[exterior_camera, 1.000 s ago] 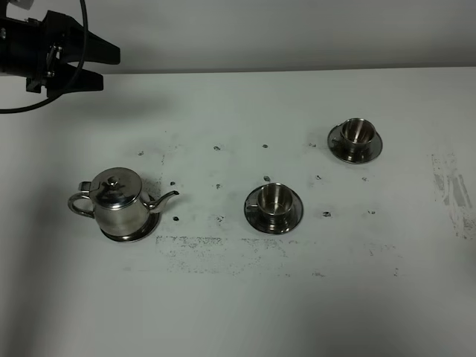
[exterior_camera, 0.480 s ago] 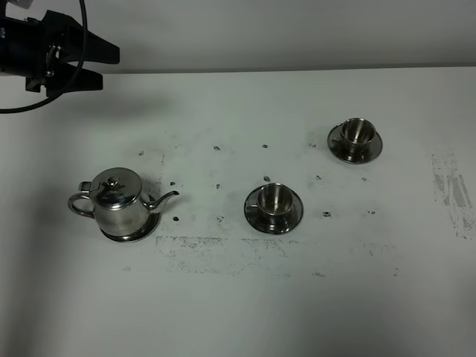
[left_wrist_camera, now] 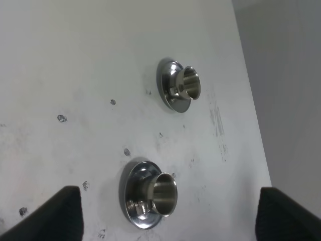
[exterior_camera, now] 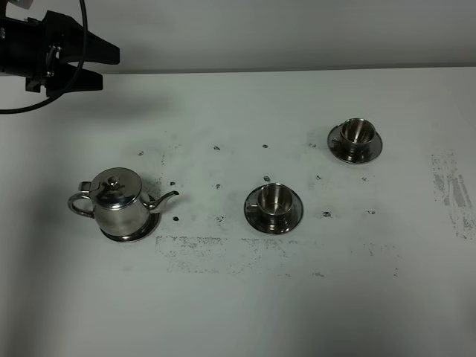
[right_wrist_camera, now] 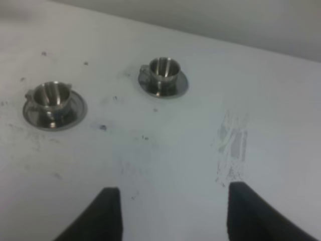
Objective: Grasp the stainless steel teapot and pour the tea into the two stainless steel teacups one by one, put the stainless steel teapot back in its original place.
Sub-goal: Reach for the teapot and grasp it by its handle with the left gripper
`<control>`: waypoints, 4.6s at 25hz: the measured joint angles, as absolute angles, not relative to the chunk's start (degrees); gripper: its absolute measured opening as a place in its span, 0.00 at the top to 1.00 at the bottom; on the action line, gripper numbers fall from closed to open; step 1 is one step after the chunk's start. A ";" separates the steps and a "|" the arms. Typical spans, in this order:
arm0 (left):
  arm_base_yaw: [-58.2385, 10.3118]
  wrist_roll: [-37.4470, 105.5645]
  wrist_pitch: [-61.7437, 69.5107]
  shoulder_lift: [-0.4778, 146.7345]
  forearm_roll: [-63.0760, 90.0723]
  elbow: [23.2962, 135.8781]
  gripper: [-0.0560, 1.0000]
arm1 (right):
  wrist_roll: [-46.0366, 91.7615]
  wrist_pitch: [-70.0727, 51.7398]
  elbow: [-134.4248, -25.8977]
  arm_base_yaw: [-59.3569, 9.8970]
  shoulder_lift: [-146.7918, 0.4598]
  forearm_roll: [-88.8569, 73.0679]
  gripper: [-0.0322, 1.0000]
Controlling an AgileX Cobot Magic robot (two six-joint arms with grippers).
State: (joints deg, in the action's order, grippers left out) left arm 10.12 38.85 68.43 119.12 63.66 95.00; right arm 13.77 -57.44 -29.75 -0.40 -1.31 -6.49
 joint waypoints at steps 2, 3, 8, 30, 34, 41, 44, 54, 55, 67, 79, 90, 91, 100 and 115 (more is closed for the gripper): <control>10.12 38.86 68.43 119.12 63.66 95.00 0.31 | 13.77 -58.31 -29.73 -0.40 -1.06 -6.32 0.55; 10.12 38.86 68.43 119.12 63.66 95.00 0.31 | 13.77 -58.96 -29.62 -0.40 -0.99 -6.08 0.55; 10.12 38.86 68.43 119.12 63.61 95.00 0.31 | 13.77 -61.61 -28.65 -0.40 -0.99 -5.80 0.55; 10.12 39.79 68.43 119.12 63.61 95.00 0.35 | 13.75 -61.89 -28.58 -3.32 -0.93 -5.85 0.55; 10.12 39.79 68.43 119.12 63.61 95.00 0.35 | 13.75 -61.89 -28.58 -3.65 -0.93 -5.90 0.55; 10.12 40.81 68.43 115.32 62.76 95.00 0.35 | 13.75 -61.89 -28.58 -3.82 -0.93 -5.90 0.55; 10.12 40.80 67.69 109.04 60.79 95.00 0.35 | 13.75 -61.89 -28.58 -3.82 -0.93 -5.90 0.55; 10.12 29.97 61.69 83.94 39.55 95.00 0.35 | 13.75 -61.89 -28.58 -3.82 -0.93 -5.90 0.55; 10.12 28.31 61.64 81.97 36.97 95.00 0.35 | 13.75 -61.89 -28.58 -3.82 -0.93 -5.90 0.55; 10.12 21.76 47.83 65.55 20.78 67.13 0.35 | 13.75 -61.89 -28.58 -3.82 -0.93 -5.90 0.55; 9.74 27.35 51.70 53.79 28.21 49.94 0.35 | 13.75 -61.89 -28.58 -3.82 -0.93 -5.90 0.55; 0.61 19.37 48.14 53.62 10.10 47.68 0.35 | 13.75 -61.89 -28.58 -3.82 -0.93 -5.90 0.55; -0.21 18.70 47.43 53.62 7.78 47.68 0.35 | 13.75 -61.89 -28.58 -3.82 -0.93 -5.90 0.55; -3.95 16.79 41.73 58.61 -6.97 47.68 0.35 | 13.75 -61.89 -28.58 -3.82 -0.93 -5.90 0.55; -3.95 2.02 27.52 80.89 -15.38 50.60 0.35 | 13.75 -61.89 -28.58 -3.82 -0.93 -5.90 0.55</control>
State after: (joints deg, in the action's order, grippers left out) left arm -3.95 2.02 27.52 80.89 -15.38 50.60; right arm 13.75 -61.89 -28.58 -3.82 -0.93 -5.90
